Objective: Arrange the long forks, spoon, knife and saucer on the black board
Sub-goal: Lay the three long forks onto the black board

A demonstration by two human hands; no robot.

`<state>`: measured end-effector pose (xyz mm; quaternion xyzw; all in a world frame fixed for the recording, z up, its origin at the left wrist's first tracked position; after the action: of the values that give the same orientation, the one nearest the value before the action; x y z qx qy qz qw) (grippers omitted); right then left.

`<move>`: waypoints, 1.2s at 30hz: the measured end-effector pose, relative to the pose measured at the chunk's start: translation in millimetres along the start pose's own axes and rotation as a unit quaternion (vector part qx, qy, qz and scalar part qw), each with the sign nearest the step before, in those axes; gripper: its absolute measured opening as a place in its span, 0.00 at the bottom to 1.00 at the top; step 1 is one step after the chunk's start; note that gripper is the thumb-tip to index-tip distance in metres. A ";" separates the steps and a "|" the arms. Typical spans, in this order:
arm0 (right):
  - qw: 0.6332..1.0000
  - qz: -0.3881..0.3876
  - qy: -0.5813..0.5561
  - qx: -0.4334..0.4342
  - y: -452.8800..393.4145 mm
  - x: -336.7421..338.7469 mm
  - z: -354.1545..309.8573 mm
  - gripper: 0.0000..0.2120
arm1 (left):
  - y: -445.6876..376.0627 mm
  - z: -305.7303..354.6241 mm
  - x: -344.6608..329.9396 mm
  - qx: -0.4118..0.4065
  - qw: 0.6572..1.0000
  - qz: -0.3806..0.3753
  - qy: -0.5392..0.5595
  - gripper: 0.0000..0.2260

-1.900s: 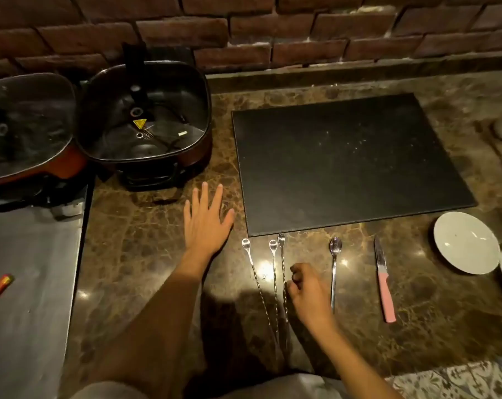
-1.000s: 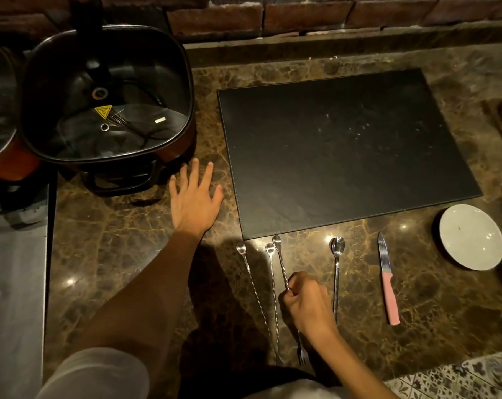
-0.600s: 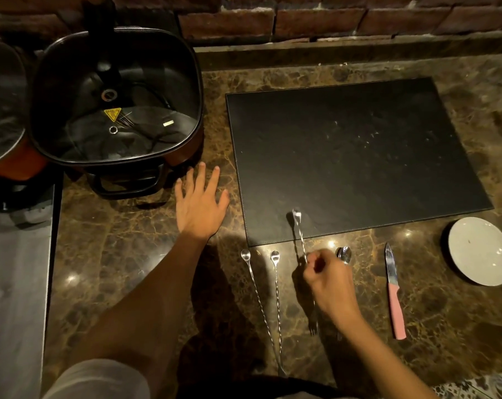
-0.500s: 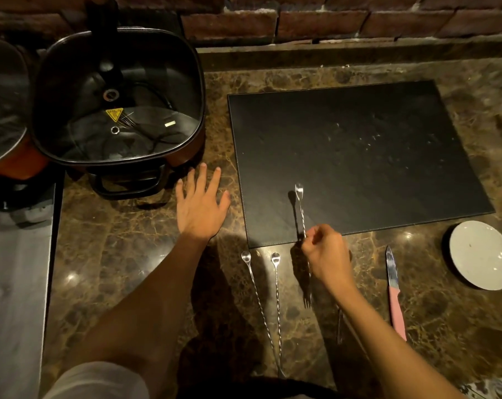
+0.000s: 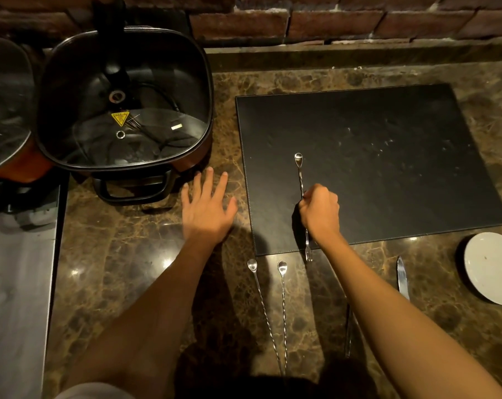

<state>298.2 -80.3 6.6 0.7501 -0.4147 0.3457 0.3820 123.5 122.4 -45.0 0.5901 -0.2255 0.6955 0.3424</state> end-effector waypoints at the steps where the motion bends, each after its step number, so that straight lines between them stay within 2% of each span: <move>1: 1.000 0.002 0.009 0.008 0.7 0.2 -2.1 0.05 | 0.0 0.0 0.4 0.000 1.000 -0.001 0.001 0.29; 7: 0.999 0.019 0.013 0.042 14.5 10.1 -4.9 0.06 | -0.5 0.3 1.4 -0.002 1.000 -0.006 0.000 0.30; 10: 0.999 0.015 -0.021 0.041 41.9 13.6 9.8 0.04 | -0.6 -0.1 0.1 -0.002 1.000 -0.008 -0.004 0.30; 12: 0.998 -0.011 -0.042 0.043 72.7 6.1 22.5 0.01 | -1.0 0.2 0.4 -0.003 1.000 -0.004 -0.010 0.29; 17: 0.992 -0.110 -0.030 0.050 155.7 -29.3 50.2 0.09 | 0.0 1.2 1.9 -0.009 1.000 0.002 -0.013 0.29; 22: 0.986 -0.166 0.025 0.019 206.6 -53.6 70.2 0.05 | 2.0 2.8 4.9 -0.014 1.000 0.007 -0.013 0.29; 25: 0.982 -0.179 0.049 0.035 217.2 -61.2 64.9 0.08 | 2.5 2.9 5.5 -0.015 1.000 0.010 -0.014 0.28; 29: 0.981 -0.179 0.065 0.034 219.7 -62.8 61.8 0.04 | 2.7 3.0 5.1 -0.017 1.000 0.016 -0.014 0.28; 36: 0.980 -0.184 0.067 0.032 218.8 -58.9 57.6 0.09 | 2.3 3.3 6.9 -0.022 0.999 0.026 -0.017 0.27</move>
<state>91.4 -188.4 -6.9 0.8005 -0.2324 0.3319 0.4417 123.5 120.0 -37.4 0.5879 -0.2620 0.6890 0.3333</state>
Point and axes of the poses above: each hand's wrist, its own y-axis away from the middle knuckle, its own x-axis out of the back of the hand, z = x × y, the point moved 10 cm from there along -y, towards the middle knuckle, and after that the axes turned 3 degrees about -z, right-handed, at the moved point
